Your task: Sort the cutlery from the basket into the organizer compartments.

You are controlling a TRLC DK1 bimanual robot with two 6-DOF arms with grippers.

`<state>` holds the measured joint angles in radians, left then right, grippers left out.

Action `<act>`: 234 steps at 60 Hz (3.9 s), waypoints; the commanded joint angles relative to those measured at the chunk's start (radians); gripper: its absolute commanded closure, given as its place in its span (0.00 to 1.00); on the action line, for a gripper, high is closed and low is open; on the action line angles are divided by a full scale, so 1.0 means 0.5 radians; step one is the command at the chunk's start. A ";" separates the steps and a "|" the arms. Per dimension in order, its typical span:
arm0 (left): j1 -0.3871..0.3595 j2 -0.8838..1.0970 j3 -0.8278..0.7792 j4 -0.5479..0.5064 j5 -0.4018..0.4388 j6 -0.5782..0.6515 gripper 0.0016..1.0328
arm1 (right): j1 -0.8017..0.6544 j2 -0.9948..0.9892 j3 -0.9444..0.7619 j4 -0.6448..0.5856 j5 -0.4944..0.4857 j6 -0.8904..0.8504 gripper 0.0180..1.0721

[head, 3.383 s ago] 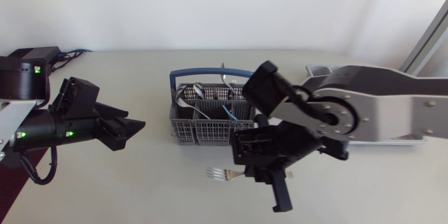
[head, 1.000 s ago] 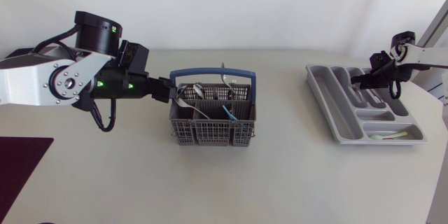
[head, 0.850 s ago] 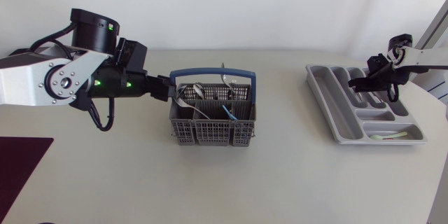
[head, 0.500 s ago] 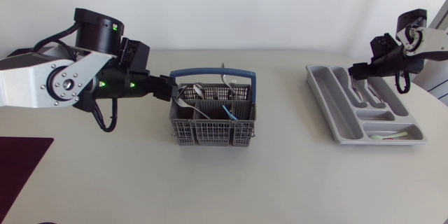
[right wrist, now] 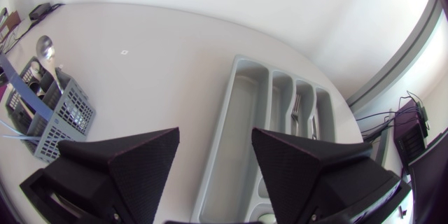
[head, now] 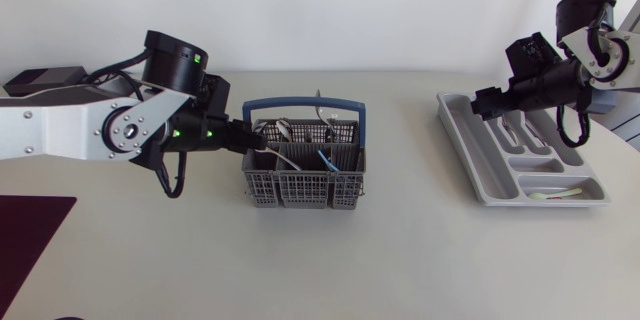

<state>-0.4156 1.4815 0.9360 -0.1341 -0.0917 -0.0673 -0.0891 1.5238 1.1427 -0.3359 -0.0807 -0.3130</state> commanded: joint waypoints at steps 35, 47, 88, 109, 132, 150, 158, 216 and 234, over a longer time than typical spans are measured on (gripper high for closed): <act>-0.080 0.074 0.082 -0.017 -0.028 -0.145 0.86 | 0.147 -0.151 -0.304 0.055 0.048 0.037 0.28; -0.086 0.065 0.085 0.001 -0.025 -0.169 0.92 | 0.163 -0.173 -0.353 0.074 0.048 0.025 0.28; -0.178 -0.288 -0.157 0.084 -0.050 -0.080 0.97 | 0.221 -0.240 -0.491 0.138 0.048 0.009 0.28; -0.595 -0.779 -0.304 0.133 -0.507 0.227 0.97 | 0.479 -0.612 -0.647 0.120 -0.032 -0.043 0.28; -0.623 -0.996 -0.099 0.103 -0.556 0.328 0.97 | 1.141 -1.167 -0.610 -0.046 -0.053 -0.040 0.28; -0.546 -1.039 -0.025 0.099 -0.283 0.181 0.97 | 1.436 -1.274 -0.610 0.000 -0.053 -0.046 0.28; -0.411 -0.938 0.043 0.023 0.058 0.033 0.97 | 1.543 -1.262 -0.623 0.049 -0.010 -0.070 0.28; -0.470 -0.487 0.187 -0.079 0.576 -0.138 0.96 | 1.758 -0.621 -0.687 0.644 0.296 -0.245 0.61; -0.476 -0.490 0.165 -0.085 0.579 -0.135 0.96 | 1.767 -0.572 -0.638 0.613 0.315 -0.239 0.85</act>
<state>-0.6449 1.2270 1.0016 -0.1795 0.1837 -0.1093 0.7841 1.2236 0.8040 -0.0261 0.0753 -0.4236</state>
